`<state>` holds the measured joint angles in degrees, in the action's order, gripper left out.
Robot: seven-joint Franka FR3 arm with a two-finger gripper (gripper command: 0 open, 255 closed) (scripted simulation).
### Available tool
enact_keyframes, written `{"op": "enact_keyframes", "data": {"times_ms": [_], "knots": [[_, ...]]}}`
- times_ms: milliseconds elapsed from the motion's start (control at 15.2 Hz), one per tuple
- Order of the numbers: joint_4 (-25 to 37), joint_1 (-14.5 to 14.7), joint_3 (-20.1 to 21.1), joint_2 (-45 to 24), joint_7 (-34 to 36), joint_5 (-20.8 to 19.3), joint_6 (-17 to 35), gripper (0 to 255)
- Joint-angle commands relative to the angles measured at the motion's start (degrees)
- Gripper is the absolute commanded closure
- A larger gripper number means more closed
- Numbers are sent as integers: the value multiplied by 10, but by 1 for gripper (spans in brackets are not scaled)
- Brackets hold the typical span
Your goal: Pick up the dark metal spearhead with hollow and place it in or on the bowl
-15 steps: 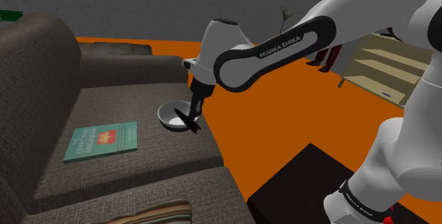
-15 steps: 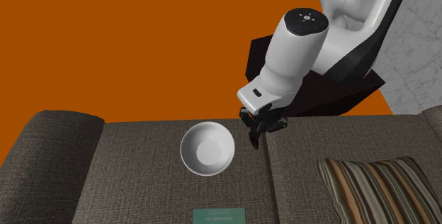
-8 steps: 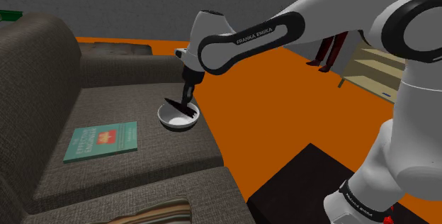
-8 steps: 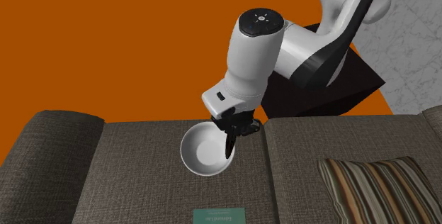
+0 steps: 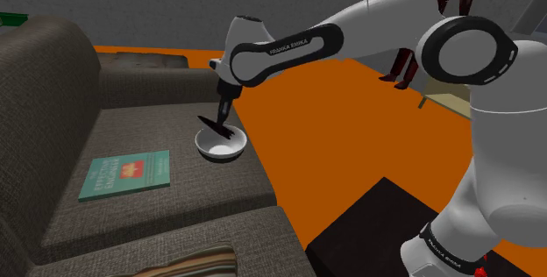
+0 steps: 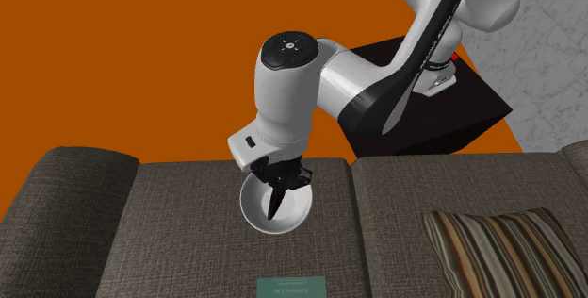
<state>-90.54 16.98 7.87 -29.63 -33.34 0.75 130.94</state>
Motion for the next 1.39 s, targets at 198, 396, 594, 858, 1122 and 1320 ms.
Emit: {"op": "enact_keyframes", "data": {"times_ms": [198, 396, 594, 858, 1122, 1320], "knots": [[-9, 0, -1, -20, -2, -1, 29, 255], [-16, 1, -2, -31, -2, -2, 47, 255], [-19, 1, -2, -40, -3, -3, 59, 255], [-19, 1, -2, -40, -3, -3, 59, 255], [-19, 1, -2, -40, -3, -3, 59, 0], [-19, 1, -2, -40, -3, -3, 59, 0]]}}
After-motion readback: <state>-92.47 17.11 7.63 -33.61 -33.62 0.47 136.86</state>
